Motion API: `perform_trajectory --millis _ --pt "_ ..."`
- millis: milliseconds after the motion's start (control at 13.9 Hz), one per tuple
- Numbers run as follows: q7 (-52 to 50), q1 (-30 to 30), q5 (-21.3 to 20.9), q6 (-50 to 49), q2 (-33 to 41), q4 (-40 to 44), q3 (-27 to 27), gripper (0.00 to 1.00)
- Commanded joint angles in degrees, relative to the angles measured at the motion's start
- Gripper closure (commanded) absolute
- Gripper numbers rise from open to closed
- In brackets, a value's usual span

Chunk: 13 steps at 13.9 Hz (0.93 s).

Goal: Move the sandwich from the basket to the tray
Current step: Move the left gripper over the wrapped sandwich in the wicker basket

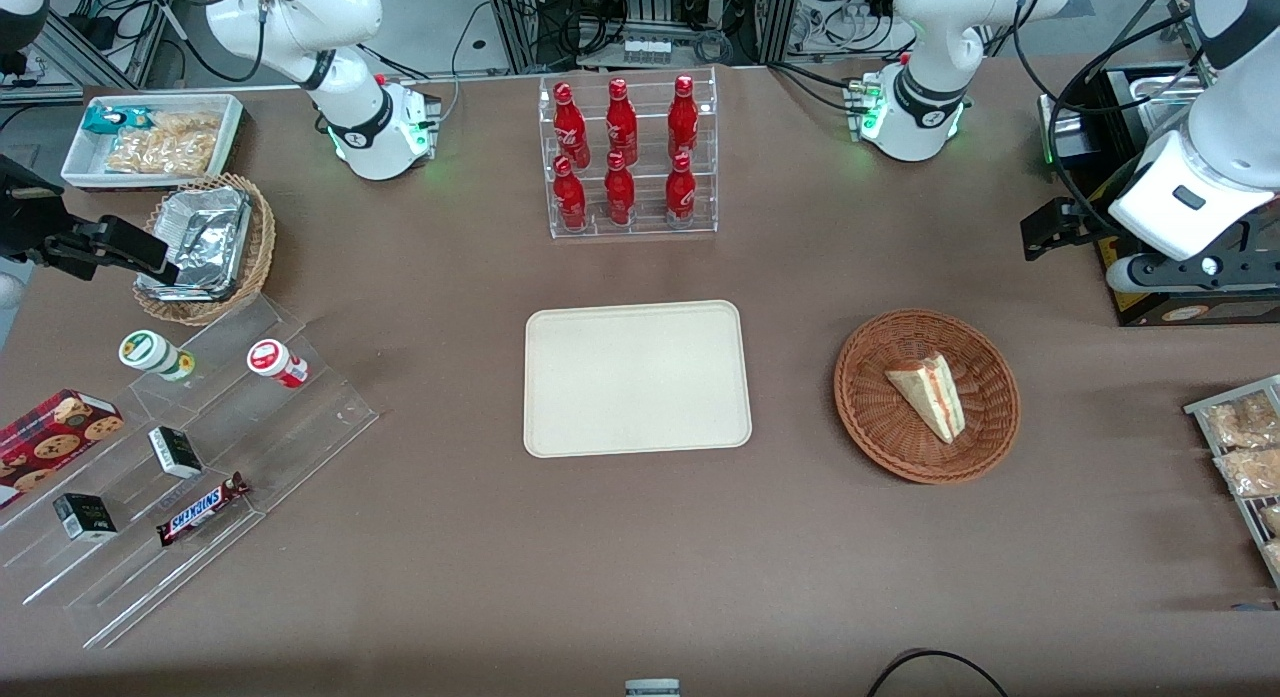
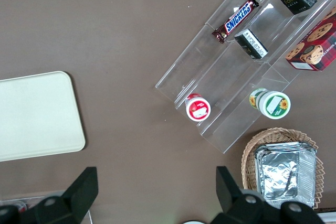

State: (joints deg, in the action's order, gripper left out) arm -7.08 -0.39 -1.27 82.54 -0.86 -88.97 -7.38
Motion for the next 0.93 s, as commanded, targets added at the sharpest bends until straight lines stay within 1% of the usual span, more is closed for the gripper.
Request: perform_trajectory --millis 0,359,647,863 --pt "-0.92 -0.48 -0.66 0.34 -0.37 0.21 0.09 0.0" --pt "-0.48 -0.57 -0.84 2.17 -1.16 -4.0 0.09 0.0" --pt "-0.48 -0.66 -0.93 8.5 -0.64 -12.52 0.0 0.0" --pt "-0.39 -0.75 -1.01 16.13 -0.99 -19.02 0.0 0.0"
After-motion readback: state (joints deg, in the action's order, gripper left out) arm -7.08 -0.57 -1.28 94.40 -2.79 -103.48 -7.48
